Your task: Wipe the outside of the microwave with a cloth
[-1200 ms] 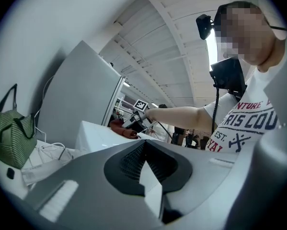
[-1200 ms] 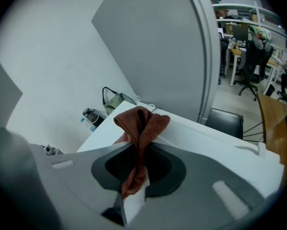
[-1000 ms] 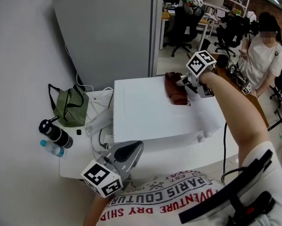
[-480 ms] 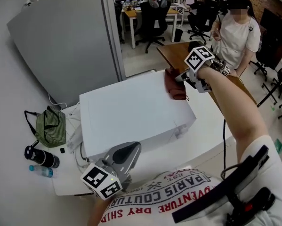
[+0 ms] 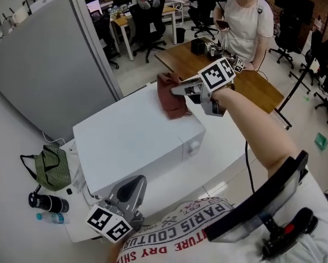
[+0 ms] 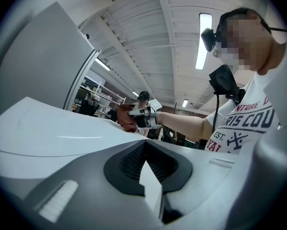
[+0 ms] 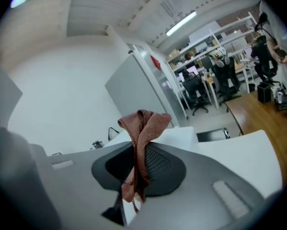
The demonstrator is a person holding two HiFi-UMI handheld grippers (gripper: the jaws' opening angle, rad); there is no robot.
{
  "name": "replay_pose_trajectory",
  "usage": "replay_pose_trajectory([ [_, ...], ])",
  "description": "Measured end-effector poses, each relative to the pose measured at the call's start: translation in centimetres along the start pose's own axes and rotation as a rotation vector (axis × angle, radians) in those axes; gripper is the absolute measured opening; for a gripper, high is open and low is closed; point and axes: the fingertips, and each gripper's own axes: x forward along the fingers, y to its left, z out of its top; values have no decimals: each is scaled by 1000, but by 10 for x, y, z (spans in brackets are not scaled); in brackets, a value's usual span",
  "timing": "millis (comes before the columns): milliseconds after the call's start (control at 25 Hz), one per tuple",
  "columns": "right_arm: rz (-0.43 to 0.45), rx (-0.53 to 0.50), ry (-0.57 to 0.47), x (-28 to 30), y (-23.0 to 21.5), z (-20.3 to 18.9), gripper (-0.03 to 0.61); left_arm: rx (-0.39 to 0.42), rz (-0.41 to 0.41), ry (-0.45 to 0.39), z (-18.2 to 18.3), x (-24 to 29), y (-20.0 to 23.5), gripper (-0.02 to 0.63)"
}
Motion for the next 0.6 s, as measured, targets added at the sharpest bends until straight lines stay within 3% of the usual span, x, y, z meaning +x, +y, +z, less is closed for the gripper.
replay_pose_trajectory([
  [160,85,-173,-181,-22,82,-21,46,2,-18,9,-2,-16,-1,6],
  [280,134,-251,-298,-38,144,-60,46,-14,-25,12,-9,-34,-1,6],
  [440,174,-249,-366,-48,218,-131,44,-39,-31,31,-24,-60,1,6],
  [600,116,-195,-322,-39,233,-199,41,-60,19,52,-41,-86,2,6],
])
